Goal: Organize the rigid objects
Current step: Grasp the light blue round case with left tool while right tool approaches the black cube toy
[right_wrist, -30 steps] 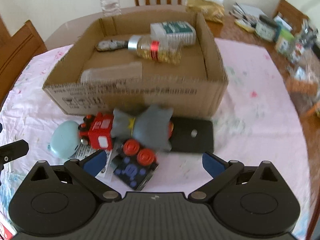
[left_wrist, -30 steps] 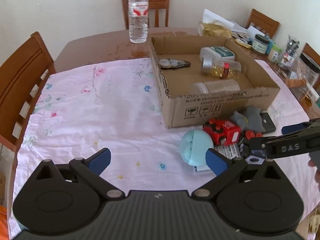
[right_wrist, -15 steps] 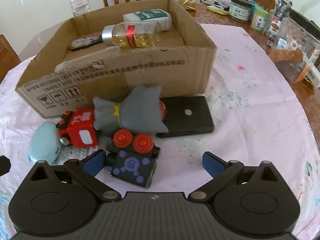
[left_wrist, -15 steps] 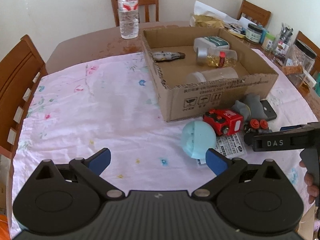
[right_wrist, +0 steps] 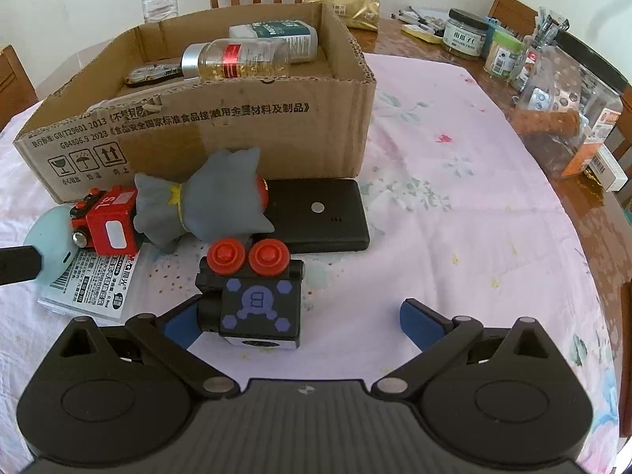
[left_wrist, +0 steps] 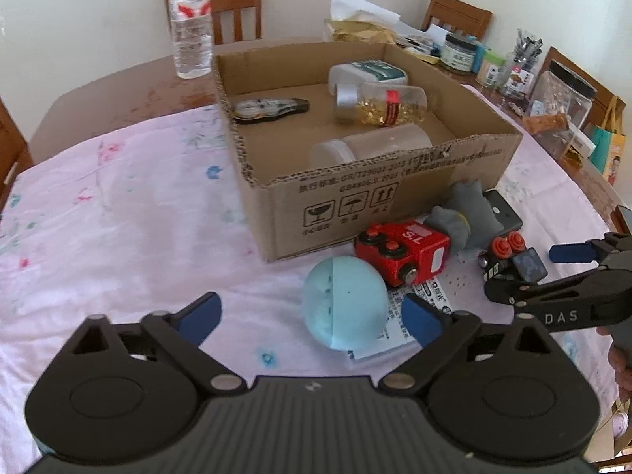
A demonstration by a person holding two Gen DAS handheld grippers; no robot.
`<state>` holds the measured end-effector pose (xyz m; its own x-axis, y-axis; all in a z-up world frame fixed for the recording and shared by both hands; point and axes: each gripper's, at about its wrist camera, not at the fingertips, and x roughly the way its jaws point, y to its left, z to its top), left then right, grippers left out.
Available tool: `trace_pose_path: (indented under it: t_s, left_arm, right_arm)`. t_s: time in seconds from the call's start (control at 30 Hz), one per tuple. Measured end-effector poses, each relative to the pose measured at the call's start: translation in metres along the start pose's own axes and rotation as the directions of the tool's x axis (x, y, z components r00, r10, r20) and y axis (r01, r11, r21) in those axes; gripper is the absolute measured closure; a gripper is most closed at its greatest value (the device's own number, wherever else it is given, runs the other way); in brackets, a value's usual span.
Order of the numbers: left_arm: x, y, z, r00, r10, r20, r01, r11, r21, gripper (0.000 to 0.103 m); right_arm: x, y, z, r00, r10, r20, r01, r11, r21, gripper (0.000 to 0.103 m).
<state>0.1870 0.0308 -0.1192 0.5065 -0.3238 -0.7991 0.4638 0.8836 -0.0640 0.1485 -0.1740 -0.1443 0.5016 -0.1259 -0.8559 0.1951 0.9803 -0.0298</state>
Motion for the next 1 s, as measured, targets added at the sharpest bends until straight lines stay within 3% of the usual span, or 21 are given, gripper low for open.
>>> trace_pose_path:
  t_s: [0.1,0.27,0.33,0.43,1.0]
  left_arm:
    - [0.003,0.0,0.001,0.999,-0.037,-0.001,0.037,0.999,-0.003,0.024]
    - [0.01,-0.004,0.001,0.998,-0.062,-0.003,0.062,0.998,0.007,0.028]
    - [0.014,-0.004,0.0,0.998,-0.068,-0.008,0.068,0.998,0.006,0.042]
    - [0.018,-0.001,-0.001,0.996,-0.088,-0.014,0.088,0.996,-0.018,0.052]
    - [0.002,0.035,-0.024,1.0,-0.001,-0.019,-0.001,0.997,-0.082,0.051]
  right_arm:
    - [0.0,0.0,-0.001,1.0,0.001,0.008,-0.001,1.0,-0.001,0.0]
    - [-0.002,0.0,-0.004,1.0,0.001,0.022,-0.001,1.0,-0.001,0.0]
    - [-0.002,0.0,-0.005,1.0,0.0,0.029,0.0,1.0,0.0,0.0]
    - [-0.003,0.0,-0.006,0.999,0.0,0.033,0.0,1.0,0.0,0.0]
    - [-0.003,-0.001,-0.008,0.998,0.005,0.057,-0.004,1.0,-0.01,0.0]
